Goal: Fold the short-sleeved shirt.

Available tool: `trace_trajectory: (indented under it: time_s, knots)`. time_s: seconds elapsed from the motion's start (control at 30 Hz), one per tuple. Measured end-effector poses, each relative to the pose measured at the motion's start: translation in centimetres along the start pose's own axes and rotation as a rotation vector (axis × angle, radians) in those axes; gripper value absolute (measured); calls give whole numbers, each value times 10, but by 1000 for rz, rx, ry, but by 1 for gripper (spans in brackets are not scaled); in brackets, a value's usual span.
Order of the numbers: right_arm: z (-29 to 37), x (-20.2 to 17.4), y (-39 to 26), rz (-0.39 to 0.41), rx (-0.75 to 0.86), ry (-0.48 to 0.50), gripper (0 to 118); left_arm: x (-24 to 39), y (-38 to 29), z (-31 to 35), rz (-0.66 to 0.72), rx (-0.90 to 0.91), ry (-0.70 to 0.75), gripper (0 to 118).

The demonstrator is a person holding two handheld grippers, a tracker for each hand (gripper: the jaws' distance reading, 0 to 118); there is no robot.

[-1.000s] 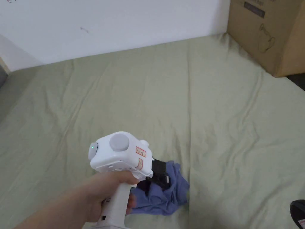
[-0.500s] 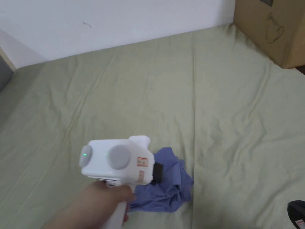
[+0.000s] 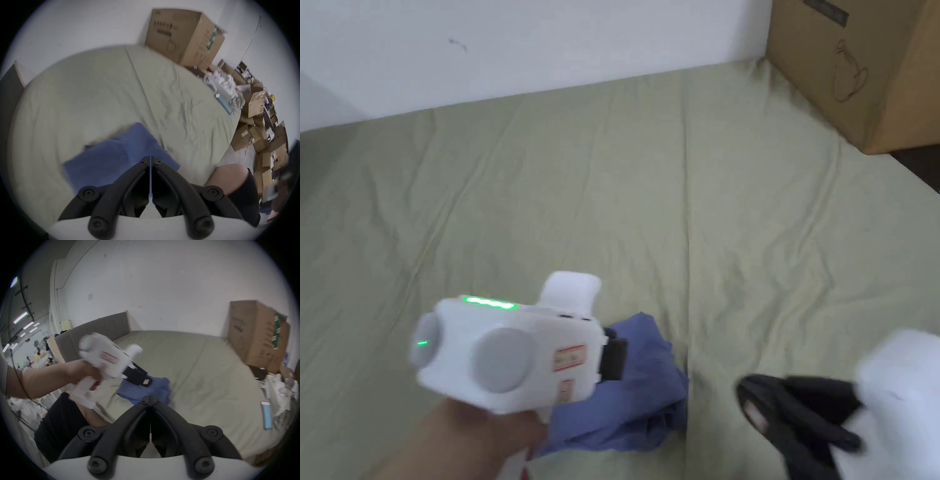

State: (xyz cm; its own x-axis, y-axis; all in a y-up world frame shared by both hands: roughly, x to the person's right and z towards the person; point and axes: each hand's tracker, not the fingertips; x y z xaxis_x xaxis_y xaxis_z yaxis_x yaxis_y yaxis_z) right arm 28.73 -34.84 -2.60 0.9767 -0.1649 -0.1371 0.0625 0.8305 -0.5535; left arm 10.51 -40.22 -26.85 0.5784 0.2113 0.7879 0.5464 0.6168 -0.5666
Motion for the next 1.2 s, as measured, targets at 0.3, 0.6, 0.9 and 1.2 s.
trace_trajectory:
  time_s: [0.3,0.6,0.9,1.2]
  knots:
    - [-252,70,-13,-217,-409,5,0,-125,-75,60,329,73,-59,0]
    - [-240,86,-34,-261,-366,88,0,-202,-128,7,631,145,-511,24]
    - [-241,88,-35,-267,-366,92,0,-171,-90,-70,539,2,-595,85]
    - [-241,87,-37,-260,-360,86,0,-148,-71,-78,414,-1,-629,53]
